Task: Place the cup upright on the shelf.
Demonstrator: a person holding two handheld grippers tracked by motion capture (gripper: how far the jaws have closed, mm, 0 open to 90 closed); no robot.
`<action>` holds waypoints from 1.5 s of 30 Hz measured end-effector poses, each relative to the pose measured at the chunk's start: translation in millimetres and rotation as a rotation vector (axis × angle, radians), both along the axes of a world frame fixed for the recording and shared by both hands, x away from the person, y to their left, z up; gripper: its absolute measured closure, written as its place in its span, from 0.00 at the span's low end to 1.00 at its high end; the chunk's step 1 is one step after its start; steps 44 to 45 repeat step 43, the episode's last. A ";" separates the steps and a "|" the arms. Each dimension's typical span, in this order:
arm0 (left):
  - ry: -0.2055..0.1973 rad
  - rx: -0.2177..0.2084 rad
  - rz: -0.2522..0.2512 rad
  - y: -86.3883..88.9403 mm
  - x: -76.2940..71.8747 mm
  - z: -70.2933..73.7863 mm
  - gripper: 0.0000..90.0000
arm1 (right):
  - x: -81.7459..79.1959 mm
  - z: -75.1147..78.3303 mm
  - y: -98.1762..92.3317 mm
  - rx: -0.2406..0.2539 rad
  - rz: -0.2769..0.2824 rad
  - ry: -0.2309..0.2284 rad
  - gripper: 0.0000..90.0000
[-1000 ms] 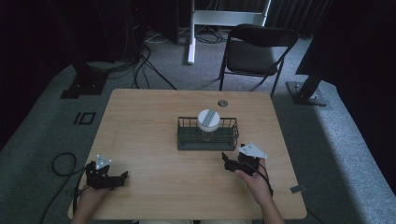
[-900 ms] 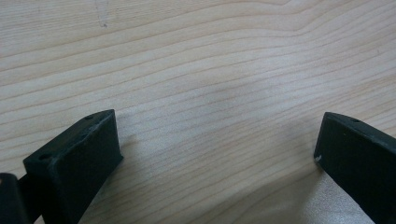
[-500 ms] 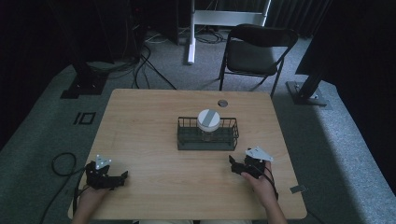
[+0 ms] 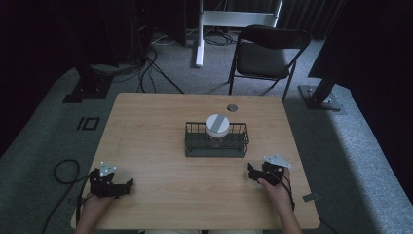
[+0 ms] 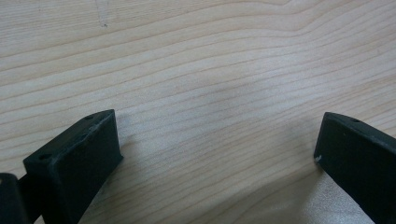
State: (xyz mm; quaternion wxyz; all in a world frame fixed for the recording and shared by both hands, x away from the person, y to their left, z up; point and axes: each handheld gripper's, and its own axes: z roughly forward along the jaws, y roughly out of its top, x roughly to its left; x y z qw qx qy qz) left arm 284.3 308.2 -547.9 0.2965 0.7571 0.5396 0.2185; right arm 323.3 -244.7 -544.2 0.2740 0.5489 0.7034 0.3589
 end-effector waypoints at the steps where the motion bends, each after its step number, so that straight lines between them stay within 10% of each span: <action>1: 0.000 0.000 0.001 0.0 0.0 0.0 0.01 | 0.0 0.0 0.0 0.000 0.000 0.000 0.14; 23: 0.000 -0.001 0.002 0.0 0.0 0.0 0.01 | 4.1 -6.6 -9.1 -0.031 0.039 0.122 0.13; 45: 0.000 0.000 0.002 0.0 0.1 0.0 0.01 | 4.6 -6.8 -17.5 -0.037 0.117 0.121 0.13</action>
